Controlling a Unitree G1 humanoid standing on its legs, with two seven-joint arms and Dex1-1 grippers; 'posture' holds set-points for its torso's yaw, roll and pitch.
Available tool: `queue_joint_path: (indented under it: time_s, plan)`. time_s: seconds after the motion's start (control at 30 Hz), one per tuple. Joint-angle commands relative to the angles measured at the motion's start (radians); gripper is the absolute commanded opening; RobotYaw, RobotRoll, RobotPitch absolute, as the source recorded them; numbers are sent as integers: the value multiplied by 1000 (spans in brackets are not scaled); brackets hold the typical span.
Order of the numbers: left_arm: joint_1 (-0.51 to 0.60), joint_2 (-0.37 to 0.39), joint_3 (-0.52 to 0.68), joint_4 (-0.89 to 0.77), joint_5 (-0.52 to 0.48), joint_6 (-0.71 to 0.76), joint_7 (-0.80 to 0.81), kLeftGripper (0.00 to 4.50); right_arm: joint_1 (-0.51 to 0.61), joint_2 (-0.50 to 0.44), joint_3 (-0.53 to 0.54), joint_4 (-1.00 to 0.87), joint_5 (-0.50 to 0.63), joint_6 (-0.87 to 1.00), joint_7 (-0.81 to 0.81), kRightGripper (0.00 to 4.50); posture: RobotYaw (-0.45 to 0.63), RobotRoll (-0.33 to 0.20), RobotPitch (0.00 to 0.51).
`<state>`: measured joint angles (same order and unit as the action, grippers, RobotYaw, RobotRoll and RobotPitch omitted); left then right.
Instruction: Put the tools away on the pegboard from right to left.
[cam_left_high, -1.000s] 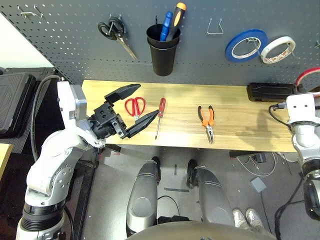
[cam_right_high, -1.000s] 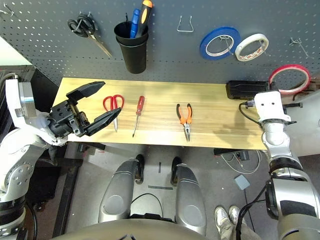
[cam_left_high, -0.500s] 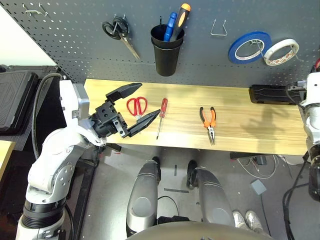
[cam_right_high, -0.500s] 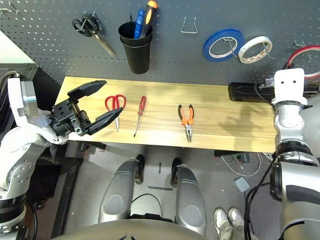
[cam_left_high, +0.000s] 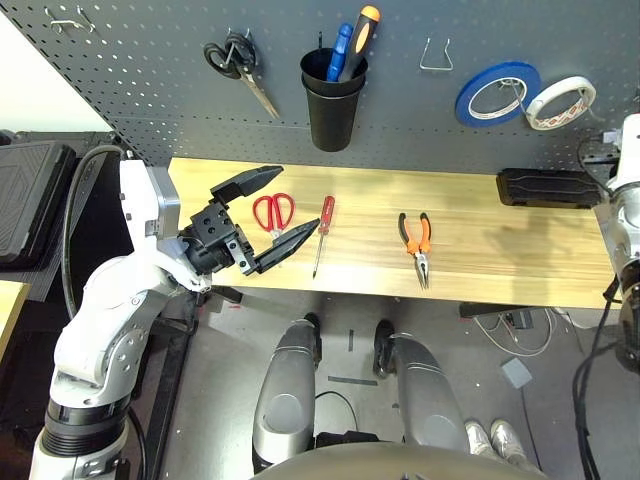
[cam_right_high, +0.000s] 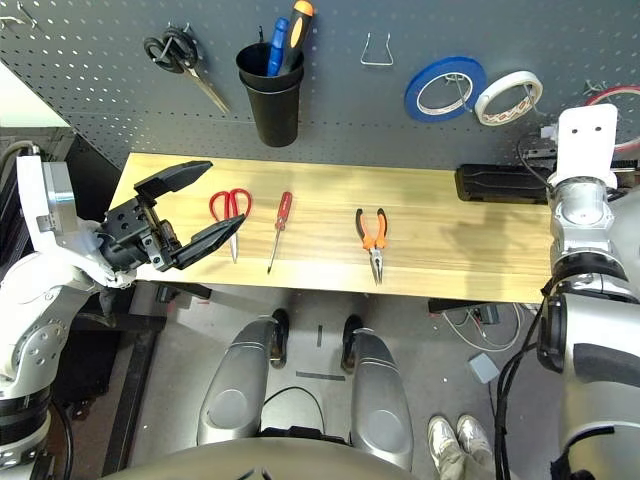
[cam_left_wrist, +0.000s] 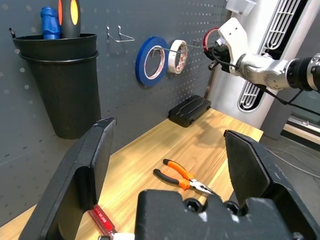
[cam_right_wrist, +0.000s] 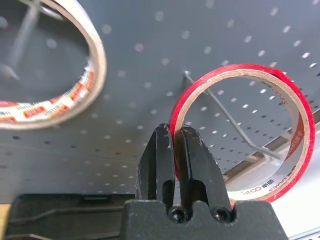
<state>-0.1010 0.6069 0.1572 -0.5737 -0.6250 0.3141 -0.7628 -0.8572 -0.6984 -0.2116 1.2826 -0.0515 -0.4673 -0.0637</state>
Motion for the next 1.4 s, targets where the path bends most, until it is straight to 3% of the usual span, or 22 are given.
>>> queue_joint_path:
  time_s: [0.03,0.17,0.4,0.63,0.9,1.13,1.4]
  plan:
    - [15,8,-8,-14,5,1,-4,4500,-10,11,-25,25,17,35,-27,604,306,0,260]
    - [6,8,-11,-13,4,2,-3,4500,4,22,-17,18,1,-30,-71,1832,308,0,260]
    - [8,12,-6,-14,1,3,-6,4500,86,28,9,-3,-32,-188,-131,4446,314,0,261]
    - [19,18,0,-12,4,1,-7,4500,223,54,17,-46,-52,-378,-142,4481,318,0,261]
    - [45,38,0,7,39,-1,-6,4500,336,167,31,-102,-14,-338,-2,4481,322,0,268]
    - [84,121,-29,51,142,28,-16,4500,383,300,40,-241,70,-137,183,4481,331,0,278]
    - [117,221,-76,77,226,130,-16,4500,474,424,59,-551,159,243,289,4481,346,0,283]
